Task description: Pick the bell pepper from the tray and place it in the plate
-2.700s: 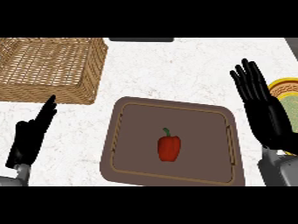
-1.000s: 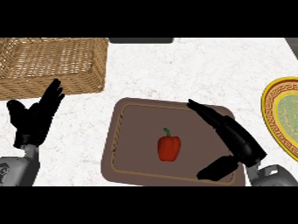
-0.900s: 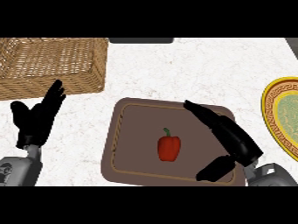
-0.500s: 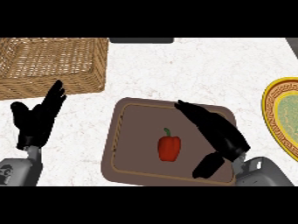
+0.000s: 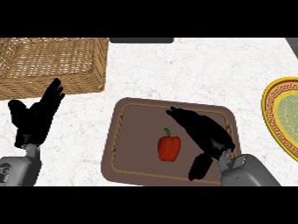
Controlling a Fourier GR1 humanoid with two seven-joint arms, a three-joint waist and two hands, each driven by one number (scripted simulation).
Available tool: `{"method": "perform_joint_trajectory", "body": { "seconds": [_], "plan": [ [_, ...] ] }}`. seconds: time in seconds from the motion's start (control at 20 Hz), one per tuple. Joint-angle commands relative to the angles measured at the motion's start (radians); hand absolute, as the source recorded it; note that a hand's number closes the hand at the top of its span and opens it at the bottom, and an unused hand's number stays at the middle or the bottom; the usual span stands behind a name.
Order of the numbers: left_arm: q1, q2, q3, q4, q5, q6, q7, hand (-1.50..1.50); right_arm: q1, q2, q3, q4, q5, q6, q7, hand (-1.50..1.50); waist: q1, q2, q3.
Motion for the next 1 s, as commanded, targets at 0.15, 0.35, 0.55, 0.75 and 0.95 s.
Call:
{"method": "perform_joint_trajectory", "body": {
  "seconds": [0.15, 0.35, 0.55, 0.75, 0.95],
  "plan": [
    [-0.001, -0.024, 0.021, -0.031, -0.024, -0.022, 0.03, 0.0, -0.045, 0.06, -0.056, 0.125, 0.098, 0.034, -0.045, -1.5, 0.001, 0.0, 0.0],
    [-0.031, -0.052, 0.044, 0.018, -0.056, -0.009, 0.003, 0.0, -0.013, 0.122, -0.038, 0.109, 0.169, 0.034, -0.021, -1.5, -0.002, 0.0, 0.0],
    [-0.097, -0.055, 0.049, 0.08, -0.075, -0.015, 0.02, 0.0, -0.064, 0.182, -0.031, 0.232, 0.228, 0.01, -0.037, -1.5, -0.002, 0.001, 0.0],
    [0.047, -0.072, 0.024, -0.089, -0.077, -0.021, 0.046, 0.0, -0.039, 0.129, -0.052, 0.206, 0.228, 0.087, -0.076, -1.5, 0.003, -0.001, 0.0],
    [-0.006, -0.06, 0.047, -0.011, -0.07, -0.048, 0.025, 0.0, -0.078, 0.168, -0.008, 0.282, 0.236, 0.101, -0.16, 1.5, 0.003, 0.001, 0.0]
  ]
}}
